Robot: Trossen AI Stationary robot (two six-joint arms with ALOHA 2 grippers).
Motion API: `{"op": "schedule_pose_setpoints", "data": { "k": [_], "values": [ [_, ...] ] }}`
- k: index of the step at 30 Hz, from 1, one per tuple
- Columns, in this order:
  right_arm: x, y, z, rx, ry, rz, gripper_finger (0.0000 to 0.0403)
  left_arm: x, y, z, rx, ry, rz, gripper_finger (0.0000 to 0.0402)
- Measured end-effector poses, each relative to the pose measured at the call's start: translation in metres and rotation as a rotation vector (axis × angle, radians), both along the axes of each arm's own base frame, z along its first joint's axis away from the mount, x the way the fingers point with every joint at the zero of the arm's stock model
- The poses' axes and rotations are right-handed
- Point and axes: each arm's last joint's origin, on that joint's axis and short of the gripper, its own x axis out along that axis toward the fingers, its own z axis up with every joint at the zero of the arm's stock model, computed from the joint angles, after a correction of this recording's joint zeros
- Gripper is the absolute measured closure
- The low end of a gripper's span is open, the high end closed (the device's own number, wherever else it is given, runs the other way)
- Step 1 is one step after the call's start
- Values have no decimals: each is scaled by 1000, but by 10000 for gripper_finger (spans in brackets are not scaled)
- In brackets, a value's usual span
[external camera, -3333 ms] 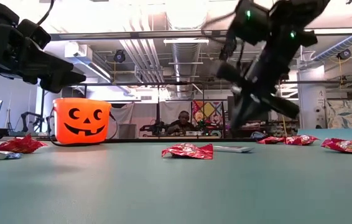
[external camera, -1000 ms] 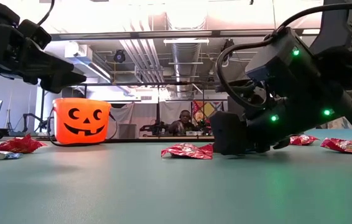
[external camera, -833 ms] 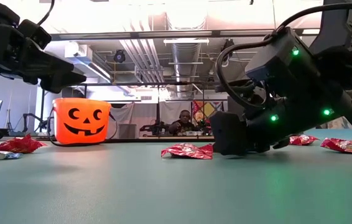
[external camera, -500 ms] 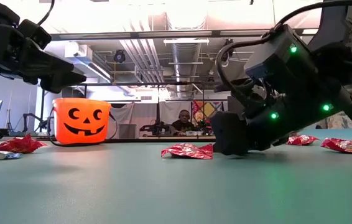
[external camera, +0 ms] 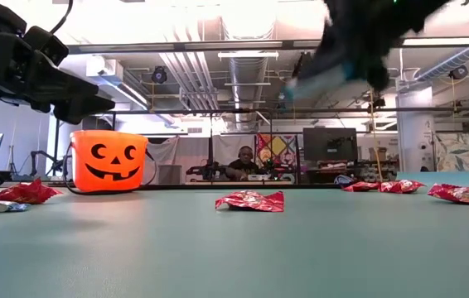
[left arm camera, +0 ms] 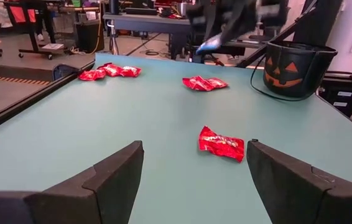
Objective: Sort candy by brand, put in halloween buckets
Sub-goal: Put the white chocolate into the black bucket
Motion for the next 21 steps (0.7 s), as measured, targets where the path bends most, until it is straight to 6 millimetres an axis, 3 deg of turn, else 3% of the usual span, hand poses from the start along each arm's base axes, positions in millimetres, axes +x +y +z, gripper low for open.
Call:
{"op": "schedule_pose_setpoints", "data": {
  "k": [7, 10, 13, 17, 21],
  "values": [
    [-25, 14, 84, 368, 229, 177, 297, 0, 0, 0, 0, 2, 0, 130],
    [-34, 26, 107, 502, 328, 200, 297, 0, 0, 0, 0, 2, 0, 130],
    [-41, 43, 122, 689, 410, 226, 296, 0, 0, 0, 0, 2, 0, 130],
    [-59, 77, 126, 952, 612, 184, 296, 0, 0, 0, 0, 2, 0, 130],
    [-85, 110, 118, 1020, 790, 121, 296, 0, 0, 0, 0, 2, 0, 130]
  ]
}}
